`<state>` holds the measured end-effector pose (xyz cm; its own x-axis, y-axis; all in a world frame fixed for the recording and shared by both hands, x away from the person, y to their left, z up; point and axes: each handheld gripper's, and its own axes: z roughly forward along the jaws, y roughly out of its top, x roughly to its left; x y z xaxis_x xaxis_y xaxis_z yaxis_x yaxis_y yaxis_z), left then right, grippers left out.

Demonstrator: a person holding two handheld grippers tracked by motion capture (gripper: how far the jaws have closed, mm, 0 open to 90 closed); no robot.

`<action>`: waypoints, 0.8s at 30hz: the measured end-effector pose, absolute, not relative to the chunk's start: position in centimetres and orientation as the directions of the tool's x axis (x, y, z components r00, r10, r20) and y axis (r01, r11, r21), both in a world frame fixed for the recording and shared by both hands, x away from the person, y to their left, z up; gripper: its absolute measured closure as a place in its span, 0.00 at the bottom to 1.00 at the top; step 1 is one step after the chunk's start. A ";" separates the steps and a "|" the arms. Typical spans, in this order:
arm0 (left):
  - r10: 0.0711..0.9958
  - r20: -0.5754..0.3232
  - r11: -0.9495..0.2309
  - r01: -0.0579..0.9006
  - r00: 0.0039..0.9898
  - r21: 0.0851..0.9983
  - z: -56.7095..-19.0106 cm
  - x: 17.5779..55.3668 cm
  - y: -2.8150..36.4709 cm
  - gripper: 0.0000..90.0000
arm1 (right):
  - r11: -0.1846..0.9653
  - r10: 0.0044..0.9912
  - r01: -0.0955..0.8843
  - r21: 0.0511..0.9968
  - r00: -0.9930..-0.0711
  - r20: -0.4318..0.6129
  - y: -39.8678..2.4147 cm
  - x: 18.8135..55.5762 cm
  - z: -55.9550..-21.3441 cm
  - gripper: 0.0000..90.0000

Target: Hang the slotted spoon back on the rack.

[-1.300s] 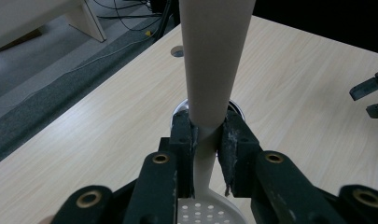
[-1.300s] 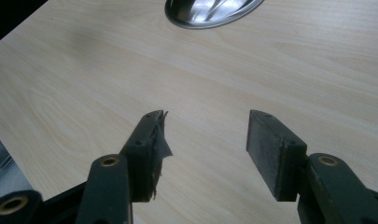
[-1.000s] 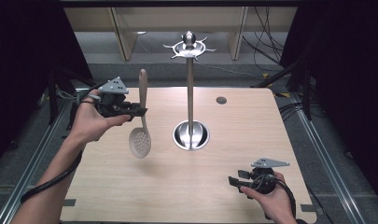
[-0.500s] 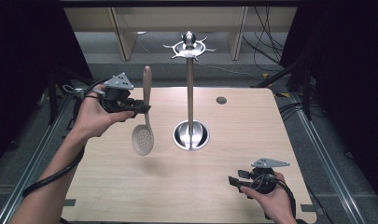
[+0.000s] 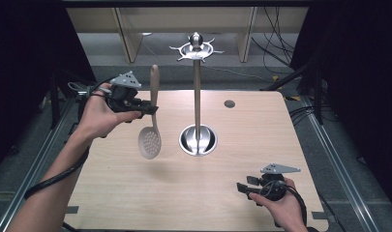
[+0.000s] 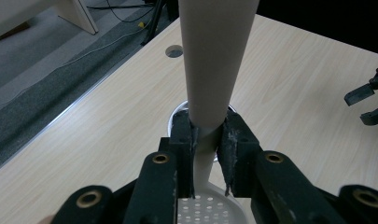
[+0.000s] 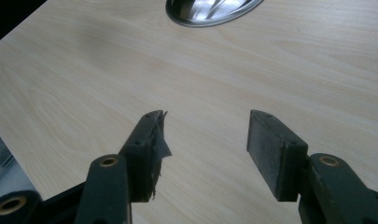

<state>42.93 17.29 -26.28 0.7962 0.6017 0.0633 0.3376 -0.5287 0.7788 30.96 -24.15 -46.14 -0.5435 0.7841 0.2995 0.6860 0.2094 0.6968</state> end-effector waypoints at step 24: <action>0.594 0.061 -0.545 0.346 0.802 0.764 -25.2 43.8 15.7 0.84 | 0.214 0.783 0.681 0.700 -0.549 0.294 -24.2 30.9 -46.1 0.52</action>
